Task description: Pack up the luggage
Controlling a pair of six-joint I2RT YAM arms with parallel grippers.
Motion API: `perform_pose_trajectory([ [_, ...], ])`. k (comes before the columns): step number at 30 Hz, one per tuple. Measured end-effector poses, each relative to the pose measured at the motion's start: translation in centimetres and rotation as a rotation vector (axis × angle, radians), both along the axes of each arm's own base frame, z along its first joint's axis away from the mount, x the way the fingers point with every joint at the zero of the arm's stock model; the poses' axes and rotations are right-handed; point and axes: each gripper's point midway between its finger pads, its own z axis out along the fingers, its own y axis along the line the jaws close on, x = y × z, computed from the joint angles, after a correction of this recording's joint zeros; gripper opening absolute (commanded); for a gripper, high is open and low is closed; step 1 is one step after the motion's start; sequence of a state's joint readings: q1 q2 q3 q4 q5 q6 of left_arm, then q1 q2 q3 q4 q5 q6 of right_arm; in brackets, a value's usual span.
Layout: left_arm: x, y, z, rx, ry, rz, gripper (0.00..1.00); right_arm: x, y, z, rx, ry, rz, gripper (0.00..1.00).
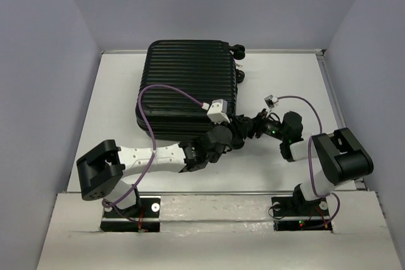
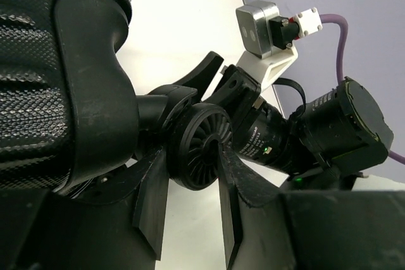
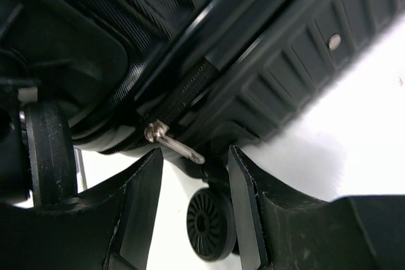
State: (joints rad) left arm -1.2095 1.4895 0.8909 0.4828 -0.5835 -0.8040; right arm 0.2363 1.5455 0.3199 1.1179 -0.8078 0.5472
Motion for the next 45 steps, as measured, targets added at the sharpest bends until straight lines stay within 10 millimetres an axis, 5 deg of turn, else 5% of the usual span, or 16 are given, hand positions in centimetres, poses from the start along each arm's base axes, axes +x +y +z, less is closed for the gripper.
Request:
perform_pose_trajectory([
  [9, -0.1, 0.2, -0.1, -0.011, 0.004, 0.003, 0.17, 0.0, 1.4, 0.2, 0.074, 0.061, 0.112, 0.51],
  [15, 0.0, 0.2, -0.1, -0.014, 0.006, 0.005, 0.17, -0.7, 1.9, -0.9, 0.108, 0.172, 0.163, 0.18],
  [19, 0.0, 0.2, -0.1, -0.014, 0.006, 0.004, 0.17, -1.1, 1.9, -1.2, 0.121, 0.213, 0.158, 0.07],
  [31, 0.5, 0.1, 0.0, -0.021, 0.019, -0.025, 0.15, -2.7, 0.6, -0.6, 0.117, 0.164, 0.006, 0.07],
  [36, 1.1, 0.2, 0.2, -0.029, 0.024, -0.031, 0.14, -4.1, 2.7, 2.2, 0.099, -0.005, 0.011, 0.07],
  [42, 1.5, 0.4, 0.3, -0.027, 0.028, -0.030, 0.13, -5.8, 4.3, 3.3, 0.057, -0.093, -0.010, 0.07],
  [43, 1.5, 0.4, 0.3, -0.027, 0.028, -0.030, 0.13, -5.8, 4.1, 3.2, 0.050, -0.095, -0.026, 0.09],
  [45, 1.6, 0.4, 0.3, -0.027, 0.029, -0.029, 0.13, -5.4, 3.6, 2.9, 0.026, -0.091, -0.067, 0.37],
])
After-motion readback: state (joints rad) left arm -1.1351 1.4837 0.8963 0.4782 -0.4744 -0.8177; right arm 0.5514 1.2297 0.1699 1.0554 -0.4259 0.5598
